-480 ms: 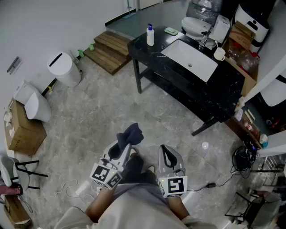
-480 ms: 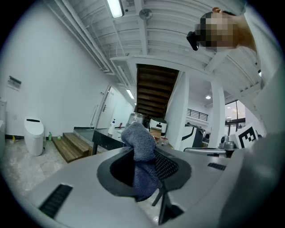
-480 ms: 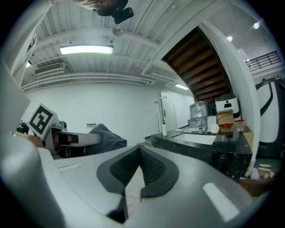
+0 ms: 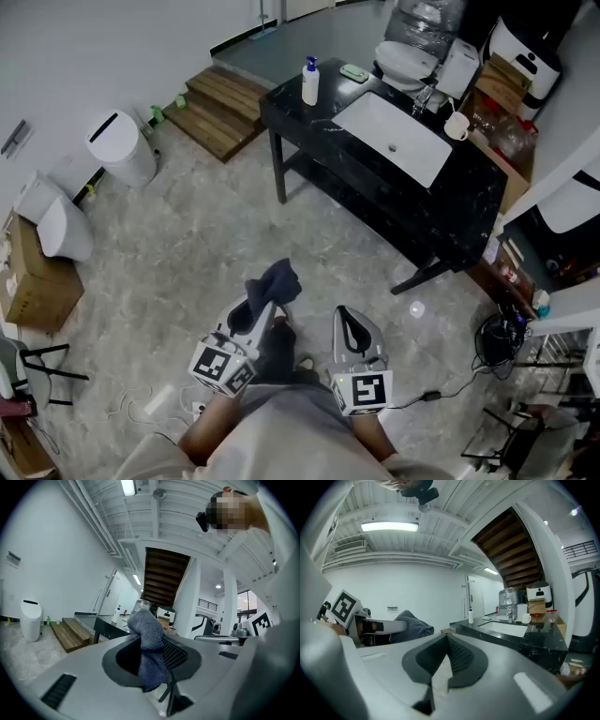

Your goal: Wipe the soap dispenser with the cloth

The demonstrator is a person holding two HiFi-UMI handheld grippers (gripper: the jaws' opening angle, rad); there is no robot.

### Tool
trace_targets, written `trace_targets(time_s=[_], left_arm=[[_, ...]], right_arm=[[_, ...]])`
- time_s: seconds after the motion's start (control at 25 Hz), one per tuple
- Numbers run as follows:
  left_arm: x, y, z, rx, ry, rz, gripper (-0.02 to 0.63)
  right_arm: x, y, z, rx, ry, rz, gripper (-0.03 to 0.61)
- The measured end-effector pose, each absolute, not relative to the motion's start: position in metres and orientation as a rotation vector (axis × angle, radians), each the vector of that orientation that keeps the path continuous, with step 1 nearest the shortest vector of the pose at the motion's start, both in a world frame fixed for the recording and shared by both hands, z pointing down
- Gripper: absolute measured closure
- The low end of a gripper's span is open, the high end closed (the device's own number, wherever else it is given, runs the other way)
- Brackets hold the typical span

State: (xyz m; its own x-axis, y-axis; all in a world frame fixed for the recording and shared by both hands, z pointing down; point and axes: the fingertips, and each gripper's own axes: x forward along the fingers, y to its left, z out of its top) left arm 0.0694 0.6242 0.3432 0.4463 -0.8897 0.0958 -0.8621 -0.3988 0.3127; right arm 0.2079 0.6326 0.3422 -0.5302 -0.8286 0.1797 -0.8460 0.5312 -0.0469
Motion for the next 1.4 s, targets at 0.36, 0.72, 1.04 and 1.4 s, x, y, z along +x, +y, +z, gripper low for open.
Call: trace_targets(time_s=[0.36, 0.72, 1.04, 1.4], left_arm=[[0.041, 0.541, 0.32, 2.443, -1.447, -0.187, 0.512], [-0.006, 0.473, 0.315, 2.465, -1.401, -0.218, 0.512], [-0.04, 0.442, 0.32, 2.466, -1.383, -0.256, 0.512], [-0.054, 0.416, 0.327, 2.435, -1.358, -0.239, 0.512]], right_arm=[[0.185, 0.548, 0.327, 1.436, -2.617, 0.18, 0.578], [0.139, 0.48, 0.313, 1.449, -2.593, 0.148, 0.578], [0.107, 0.444, 0.315, 1.446, -2.585, 0.148, 0.577], [0.097, 0.412, 0.318, 1.47, -2.586, 0.192, 0.577]])
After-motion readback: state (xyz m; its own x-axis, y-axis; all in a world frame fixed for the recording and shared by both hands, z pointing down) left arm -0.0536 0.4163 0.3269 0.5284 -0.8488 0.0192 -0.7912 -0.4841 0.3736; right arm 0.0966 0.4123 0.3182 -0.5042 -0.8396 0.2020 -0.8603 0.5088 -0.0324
